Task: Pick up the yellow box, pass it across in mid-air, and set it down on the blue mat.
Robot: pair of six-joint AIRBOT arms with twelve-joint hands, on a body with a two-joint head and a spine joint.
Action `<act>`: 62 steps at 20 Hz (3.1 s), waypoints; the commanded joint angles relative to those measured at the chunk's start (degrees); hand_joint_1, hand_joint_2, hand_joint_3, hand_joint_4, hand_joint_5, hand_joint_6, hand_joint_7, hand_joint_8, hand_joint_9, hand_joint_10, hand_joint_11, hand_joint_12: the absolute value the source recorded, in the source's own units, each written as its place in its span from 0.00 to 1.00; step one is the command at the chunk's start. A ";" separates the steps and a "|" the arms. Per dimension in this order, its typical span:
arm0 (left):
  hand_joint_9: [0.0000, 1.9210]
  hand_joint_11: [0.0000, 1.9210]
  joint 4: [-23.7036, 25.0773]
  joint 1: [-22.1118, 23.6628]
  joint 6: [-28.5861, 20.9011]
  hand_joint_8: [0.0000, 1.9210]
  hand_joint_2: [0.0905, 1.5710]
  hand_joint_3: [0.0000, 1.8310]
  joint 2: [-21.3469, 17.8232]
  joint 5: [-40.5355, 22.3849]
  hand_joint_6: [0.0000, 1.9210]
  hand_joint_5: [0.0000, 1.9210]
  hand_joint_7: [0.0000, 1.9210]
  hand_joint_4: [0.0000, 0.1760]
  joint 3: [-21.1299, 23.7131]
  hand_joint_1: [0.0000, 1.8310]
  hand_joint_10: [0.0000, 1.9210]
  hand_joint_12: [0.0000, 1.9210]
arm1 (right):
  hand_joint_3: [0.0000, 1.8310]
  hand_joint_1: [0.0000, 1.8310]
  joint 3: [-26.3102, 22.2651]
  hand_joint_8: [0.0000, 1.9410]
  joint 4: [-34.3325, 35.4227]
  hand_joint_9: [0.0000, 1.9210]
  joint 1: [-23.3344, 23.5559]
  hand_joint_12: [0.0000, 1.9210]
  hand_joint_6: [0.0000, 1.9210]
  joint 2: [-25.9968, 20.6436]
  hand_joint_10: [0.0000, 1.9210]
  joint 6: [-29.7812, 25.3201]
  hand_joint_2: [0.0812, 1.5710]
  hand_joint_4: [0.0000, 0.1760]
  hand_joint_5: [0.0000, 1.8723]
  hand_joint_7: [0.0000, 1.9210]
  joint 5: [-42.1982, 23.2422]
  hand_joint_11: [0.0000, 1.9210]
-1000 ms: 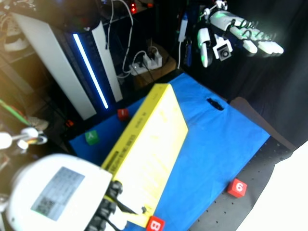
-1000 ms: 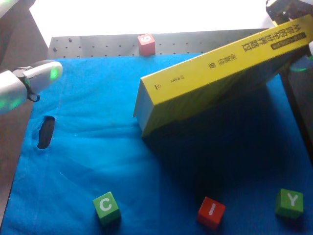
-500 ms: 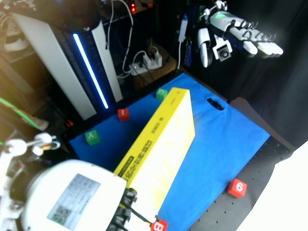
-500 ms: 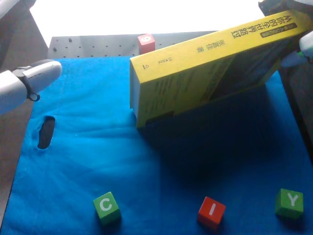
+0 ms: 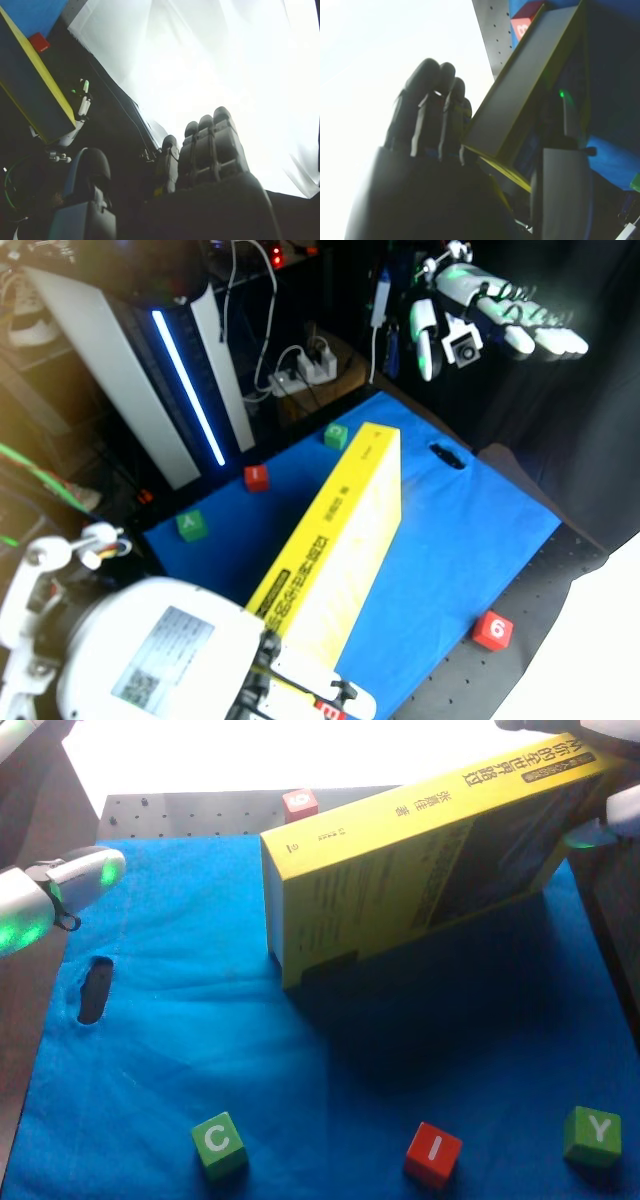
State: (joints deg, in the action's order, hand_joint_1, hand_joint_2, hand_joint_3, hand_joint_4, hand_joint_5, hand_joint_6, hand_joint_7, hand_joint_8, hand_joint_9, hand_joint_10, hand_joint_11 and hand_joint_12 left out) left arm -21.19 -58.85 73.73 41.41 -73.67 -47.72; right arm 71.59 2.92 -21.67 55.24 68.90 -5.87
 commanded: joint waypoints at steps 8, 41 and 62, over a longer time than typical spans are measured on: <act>0.00 0.00 0.53 0.33 -0.03 0.00 0.79 0.00 0.31 -7.59 0.00 0.00 0.00 0.90 -0.15 0.22 0.00 0.00 | 0.00 0.33 0.23 0.00 -0.60 0.00 0.43 0.01 0.00 0.15 0.00 0.51 0.67 0.61 0.00 0.00 -2.28 0.00; 0.00 0.00 0.33 -0.18 -0.03 0.00 0.78 0.00 0.45 -8.02 0.00 0.00 0.00 0.91 -0.11 0.27 0.00 0.00 | 0.00 0.25 4.70 0.00 -0.59 0.00 4.79 0.00 0.00 1.22 0.00 0.51 0.63 0.73 0.00 0.00 -0.55 0.00; 0.00 0.00 -0.16 -1.02 -0.07 0.00 0.76 0.00 0.57 -8.79 0.00 0.00 0.00 0.92 0.01 0.25 0.00 0.00 | 0.00 0.30 -1.40 0.00 -3.36 0.00 8.26 0.00 0.00 -2.68 0.00 0.55 0.66 0.48 0.00 0.00 -4.03 0.00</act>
State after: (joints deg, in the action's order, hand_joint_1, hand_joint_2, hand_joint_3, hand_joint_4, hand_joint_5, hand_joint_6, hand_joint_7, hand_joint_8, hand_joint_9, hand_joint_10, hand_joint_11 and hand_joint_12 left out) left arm -22.13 -60.29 73.71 41.93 -75.02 -47.72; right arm 70.04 -0.21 -14.44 52.42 69.28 -2.79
